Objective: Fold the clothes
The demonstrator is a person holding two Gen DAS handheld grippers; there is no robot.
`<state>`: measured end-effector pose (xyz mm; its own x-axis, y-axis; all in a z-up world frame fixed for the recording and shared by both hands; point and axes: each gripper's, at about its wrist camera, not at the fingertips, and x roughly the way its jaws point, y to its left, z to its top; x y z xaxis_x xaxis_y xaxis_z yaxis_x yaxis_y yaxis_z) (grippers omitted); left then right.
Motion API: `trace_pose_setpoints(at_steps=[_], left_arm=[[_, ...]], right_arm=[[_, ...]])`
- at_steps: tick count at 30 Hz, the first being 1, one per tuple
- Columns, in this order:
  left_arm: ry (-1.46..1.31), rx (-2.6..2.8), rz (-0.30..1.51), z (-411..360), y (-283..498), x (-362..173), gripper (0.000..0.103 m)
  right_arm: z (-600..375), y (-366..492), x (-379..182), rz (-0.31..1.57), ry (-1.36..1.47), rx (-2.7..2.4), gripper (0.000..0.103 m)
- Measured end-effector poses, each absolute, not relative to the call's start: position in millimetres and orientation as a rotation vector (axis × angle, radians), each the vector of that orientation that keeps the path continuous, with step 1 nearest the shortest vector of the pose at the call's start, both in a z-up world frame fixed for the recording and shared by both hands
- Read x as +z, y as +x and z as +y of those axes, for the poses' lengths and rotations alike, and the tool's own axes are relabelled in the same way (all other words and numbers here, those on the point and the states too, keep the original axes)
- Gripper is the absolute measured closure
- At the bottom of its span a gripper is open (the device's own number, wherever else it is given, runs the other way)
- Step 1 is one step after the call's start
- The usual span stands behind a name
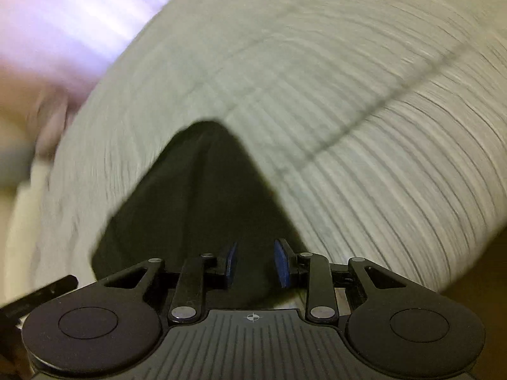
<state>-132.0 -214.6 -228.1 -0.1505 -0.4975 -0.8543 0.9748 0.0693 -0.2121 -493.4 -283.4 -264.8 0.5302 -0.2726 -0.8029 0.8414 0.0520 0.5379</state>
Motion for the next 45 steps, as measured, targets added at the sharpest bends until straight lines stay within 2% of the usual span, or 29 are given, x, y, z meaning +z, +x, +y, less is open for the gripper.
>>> trace_pose_setpoints(at_steps=[1,2,3,7,14,20,21,23,27,28,29,32,34,35,36,38,41,43,45], left_arm=[[0.652,-1.491,1.011,-232.6,-131.9,-226.2,0.087],[0.667,-1.526,1.02,-250.6,-131.7,-227.7,0.087],[0.69,-1.556,1.032,-268.3,-131.5,-230.9,0.085],[0.784,-1.685,1.083,-340.7,-133.7,-250.1,0.079],[0.867,-1.864,1.188,-417.2,-124.7,-288.8,0.078],[0.865,-1.907,1.386,-456.3,-109.3,-324.4,0.073],[0.852,-1.899,1.439,-463.7,-109.1,-332.1,0.067],[0.832,-1.867,1.551,-479.1,-111.3,-350.3,0.065],[0.82,-1.802,1.735,-500.2,-118.8,-383.9,0.065],[0.814,-1.797,1.779,-503.2,-121.3,-391.7,0.067],[0.798,-1.79,1.818,-505.6,-123.1,-398.2,0.067],[0.723,-1.754,1.931,-512.4,-124.6,-415.3,0.07],[0.681,-1.733,1.983,-514.6,-123.3,-422.6,0.084],[0.679,-1.741,1.98,-515.0,-122.4,-424.0,0.085],[0.662,-1.756,1.982,-515.4,-119.8,-423.8,0.089],[0.624,-1.822,1.957,-515.2,-114.3,-417.2,0.094],[0.638,-1.98,1.757,-512.6,-114.0,-399.0,0.103],[0.709,-2.063,1.564,-511.3,-120.3,-392.0,0.103],[0.755,-2.08,1.485,-506.0,-129.8,-398.1,0.103]], right_arm=[[-284.6,-502.4,-261.5,0.555,1.292,-0.947,0.054],[-283.7,-509.1,-260.7,0.526,1.317,-0.979,0.028],[-282.8,-515.7,-259.9,0.497,1.343,-1.011,0.024],[-263.7,-529.7,-271.8,0.298,1.507,-1.142,0.024],[-221.7,-546.9,-300.8,-0.134,1.8,-1.35,0.024],[-194.7,-503.7,-313.0,-0.34,1.82,-1.477,0.025],[-194.8,-496.6,-312.9,-0.336,1.805,-1.478,0.03],[-196.1,-486.4,-314.6,-0.338,1.778,-1.478,0.037],[-199.0,-480.5,-326.8,-0.362,1.768,-1.48,0.04],[-199.6,-479.6,-330.2,-0.368,1.768,-1.481,0.043],[-200.2,-478.7,-333.7,-0.374,1.768,-1.482,0.051],[-202.0,-476.0,-344.2,-0.393,1.768,-1.485,0.054],[-199.8,-475.7,-348.4,-0.399,1.771,-1.486,0.054],[-197.3,-476.2,-349.2,-0.399,1.774,-1.486,0.055],[-198.0,-475.3,-349.3,-0.388,1.765,-1.491,0.066],[-199.3,-473.5,-349.4,-0.367,1.748,-1.5,0.077],[-201.4,-470.8,-349.6,-0.335,1.722,-1.514,0.09],[-202.7,-469.1,-349.8,-0.314,1.705,-1.523,0.091],[-204.1,-467.3,-349.9,-0.293,1.687,-1.532,0.091]])
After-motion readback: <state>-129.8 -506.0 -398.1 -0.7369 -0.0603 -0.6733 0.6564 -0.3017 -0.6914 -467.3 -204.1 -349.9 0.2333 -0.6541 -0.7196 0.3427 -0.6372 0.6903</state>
